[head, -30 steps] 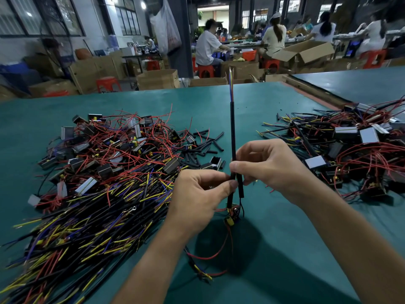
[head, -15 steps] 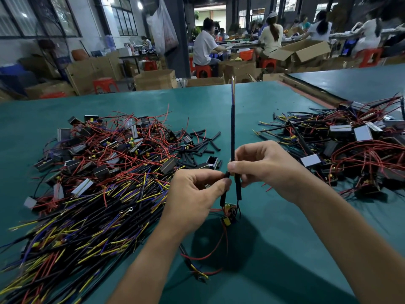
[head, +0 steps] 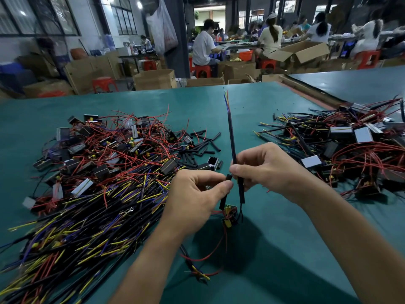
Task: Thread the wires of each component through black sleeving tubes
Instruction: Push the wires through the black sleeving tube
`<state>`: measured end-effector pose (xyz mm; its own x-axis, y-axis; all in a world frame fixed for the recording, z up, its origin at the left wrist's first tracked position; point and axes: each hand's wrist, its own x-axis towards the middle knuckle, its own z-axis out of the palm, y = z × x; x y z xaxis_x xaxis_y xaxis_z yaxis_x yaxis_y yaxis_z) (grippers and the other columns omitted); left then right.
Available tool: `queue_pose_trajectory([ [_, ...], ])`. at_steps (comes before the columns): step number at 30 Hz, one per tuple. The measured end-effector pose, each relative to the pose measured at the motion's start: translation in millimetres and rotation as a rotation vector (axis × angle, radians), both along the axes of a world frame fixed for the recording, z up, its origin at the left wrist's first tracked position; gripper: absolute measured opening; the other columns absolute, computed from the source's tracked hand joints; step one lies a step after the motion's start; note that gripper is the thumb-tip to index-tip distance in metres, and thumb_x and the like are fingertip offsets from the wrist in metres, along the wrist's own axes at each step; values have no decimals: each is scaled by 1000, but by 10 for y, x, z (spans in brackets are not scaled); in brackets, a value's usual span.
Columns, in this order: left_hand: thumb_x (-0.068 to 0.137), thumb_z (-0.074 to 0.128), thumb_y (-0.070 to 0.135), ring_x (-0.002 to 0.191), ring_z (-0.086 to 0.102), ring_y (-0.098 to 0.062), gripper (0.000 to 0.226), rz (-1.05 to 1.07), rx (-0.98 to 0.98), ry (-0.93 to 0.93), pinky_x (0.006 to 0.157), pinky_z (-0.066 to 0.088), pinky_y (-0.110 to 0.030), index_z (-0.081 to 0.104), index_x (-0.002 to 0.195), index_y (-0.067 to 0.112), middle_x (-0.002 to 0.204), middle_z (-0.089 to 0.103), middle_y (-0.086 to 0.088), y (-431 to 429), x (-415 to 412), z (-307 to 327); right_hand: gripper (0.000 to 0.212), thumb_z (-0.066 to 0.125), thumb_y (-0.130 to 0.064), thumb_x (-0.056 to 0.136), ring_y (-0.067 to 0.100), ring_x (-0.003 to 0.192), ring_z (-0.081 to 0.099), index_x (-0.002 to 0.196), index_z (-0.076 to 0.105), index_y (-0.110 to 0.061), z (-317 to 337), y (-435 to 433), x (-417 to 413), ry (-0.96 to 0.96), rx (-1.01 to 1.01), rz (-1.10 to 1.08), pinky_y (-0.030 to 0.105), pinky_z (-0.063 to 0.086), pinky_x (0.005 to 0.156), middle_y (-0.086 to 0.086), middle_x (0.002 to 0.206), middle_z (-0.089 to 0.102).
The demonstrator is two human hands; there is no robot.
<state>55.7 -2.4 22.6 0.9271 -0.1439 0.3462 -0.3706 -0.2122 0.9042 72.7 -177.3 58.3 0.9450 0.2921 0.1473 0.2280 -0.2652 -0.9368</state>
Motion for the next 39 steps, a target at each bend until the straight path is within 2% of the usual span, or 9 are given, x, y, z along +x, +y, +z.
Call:
queue_pose_trajectory([
  [7, 76, 74, 26, 75, 72, -22, 10, -20, 39, -1, 72, 59, -39, 79, 80, 20, 75, 75, 1, 13, 10, -19, 22, 67, -4, 89, 11, 52, 59, 67, 70, -6, -6, 31, -11, -40, -6, 4, 19, 51, 55, 8, 58, 59],
  [11, 80, 74, 18, 73, 71, -11, 8, -72, 5, 5, 70, 58, -30, 79, 81, 25, 77, 76, 4, 10, -5, 0, 23, 66, -3, 88, 8, 50, 58, 67, 72, -11, 19, 10, -31, 23, 56, 50, 18, 51, 54, 6, 58, 61],
  [15, 82, 75, 13, 70, 67, -9, 13, -51, -3, 6, 68, 56, -28, 79, 79, 25, 76, 76, -1, 7, 7, 0, 17, 63, -10, 91, 10, 53, 55, 83, 74, 1, 39, -18, -31, 50, 59, 59, 19, 53, 57, 4, 60, 61],
  [19, 78, 73, 21, 72, 70, -20, 8, -55, -13, 6, 73, 57, -41, 79, 83, 19, 79, 75, -7, 4, 2, 18, 20, 57, -10, 95, 10, 49, 55, 90, 71, 3, 36, 1, 0, -5, 81, -5, 22, 55, 56, -7, 56, 61],
  [24, 80, 73, 17, 74, 68, -21, 8, -50, -26, -1, 74, 56, -47, 79, 83, 13, 81, 74, -13, 5, 1, 8, 17, 60, -4, 93, 8, 50, 58, 81, 61, 8, -13, 9, 19, -39, 90, -17, 18, 52, 54, -5, 57, 63],
  [30, 82, 74, 5, 75, 72, -16, 14, -20, -30, -32, 75, 59, -36, 78, 85, 17, 78, 76, -2, -6, 2, 25, 16, 64, -3, 88, 9, 53, 59, 82, 63, 11, -27, -7, 33, -16, 134, 3, 21, 55, 58, -2, 59, 64],
  [35, 80, 74, 1, 71, 68, -12, 13, 2, -69, -50, 73, 57, -36, 78, 80, 13, 79, 75, -6, -24, 2, 32, 14, 66, -4, 85, 14, 59, 62, 88, 68, 9, -31, 21, 7, 23, 178, 10, 22, 57, 60, 4, 65, 69],
  [37, 80, 74, 0, 64, 65, -6, 13, -11, -82, -40, 62, 57, -29, 77, 79, 13, 72, 75, -3, -30, 3, 30, 12, 67, -4, 84, 21, 63, 59, 88, 70, 8, -32, 40, 3, 28, 187, -4, 22, 56, 59, 11, 68, 66],
  [39, 82, 72, -1, 48, 55, 4, 9, -37, -109, -10, 49, 44, -12, 76, 81, 7, 55, 67, 7, -42, 3, 24, 13, 67, -3, 84, 24, 65, 55, 90, 70, 9, -27, 46, 2, 28, 198, -14, 22, 56, 58, 17, 70, 62],
])
